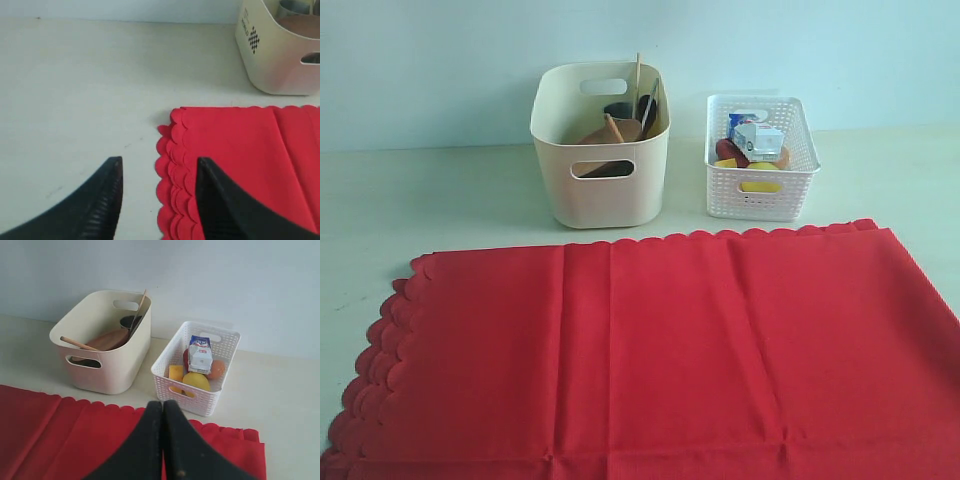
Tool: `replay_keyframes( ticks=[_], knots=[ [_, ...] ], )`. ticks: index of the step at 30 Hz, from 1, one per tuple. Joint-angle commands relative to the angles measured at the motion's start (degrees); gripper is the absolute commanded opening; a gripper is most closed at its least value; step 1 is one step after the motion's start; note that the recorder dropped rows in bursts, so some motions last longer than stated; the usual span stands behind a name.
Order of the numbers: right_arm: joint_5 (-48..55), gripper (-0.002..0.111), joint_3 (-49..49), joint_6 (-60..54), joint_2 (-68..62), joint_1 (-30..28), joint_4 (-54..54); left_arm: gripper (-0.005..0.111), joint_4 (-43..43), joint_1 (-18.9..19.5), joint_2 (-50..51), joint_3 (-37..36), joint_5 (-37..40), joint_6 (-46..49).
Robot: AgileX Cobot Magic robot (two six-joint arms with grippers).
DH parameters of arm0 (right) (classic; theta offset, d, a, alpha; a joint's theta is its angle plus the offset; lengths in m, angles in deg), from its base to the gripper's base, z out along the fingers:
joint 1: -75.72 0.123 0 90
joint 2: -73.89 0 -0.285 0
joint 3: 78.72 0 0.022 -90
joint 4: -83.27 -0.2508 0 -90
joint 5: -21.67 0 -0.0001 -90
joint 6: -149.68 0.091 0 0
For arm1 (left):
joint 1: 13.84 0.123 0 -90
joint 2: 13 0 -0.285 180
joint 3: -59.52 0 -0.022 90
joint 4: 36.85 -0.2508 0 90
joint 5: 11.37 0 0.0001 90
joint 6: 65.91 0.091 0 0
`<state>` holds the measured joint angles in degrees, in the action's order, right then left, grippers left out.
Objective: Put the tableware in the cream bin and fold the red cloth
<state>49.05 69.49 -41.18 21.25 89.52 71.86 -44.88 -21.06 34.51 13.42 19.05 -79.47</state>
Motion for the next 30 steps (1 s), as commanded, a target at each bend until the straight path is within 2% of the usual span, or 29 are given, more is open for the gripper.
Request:
replay_keyframes(
  ticks=[1,9,14,17,21,30],
  knots=[
    [-0.28,0.000,-0.47,-0.40,-0.19,-0.23,-0.23,0.046,5.21,-0.35,5.35,0.43,3.04,0.55],
    [-0.28,0.000,-0.47,-0.40,-0.19,-0.23,-0.58,0.047,19.38,-0.19,22.70,2.25,8.01,11.77],
    [-0.28,0.000,-0.47,-0.40,-0.19,-0.23,-0.69,0.064,23.89,0.99,32.05,2.86,6.85,15.59],
    [-0.28,0.000,-0.47,-0.40,-0.19,-0.23,-0.69,0.070,24.45,2.33,35.97,3.32,5.94,15.98],
    [-0.48,0.000,-0.47,-0.40,-0.19,-0.23,-0.69,0.070,25.64,4.52,40.92,3.32,4.76,16.59],
    [-0.60,0.000,-0.47,-0.40,-0.19,-0.23,-0.69,0.070,35.49,7.27,49.58,3.47,1.47,27.05]
  ],
)
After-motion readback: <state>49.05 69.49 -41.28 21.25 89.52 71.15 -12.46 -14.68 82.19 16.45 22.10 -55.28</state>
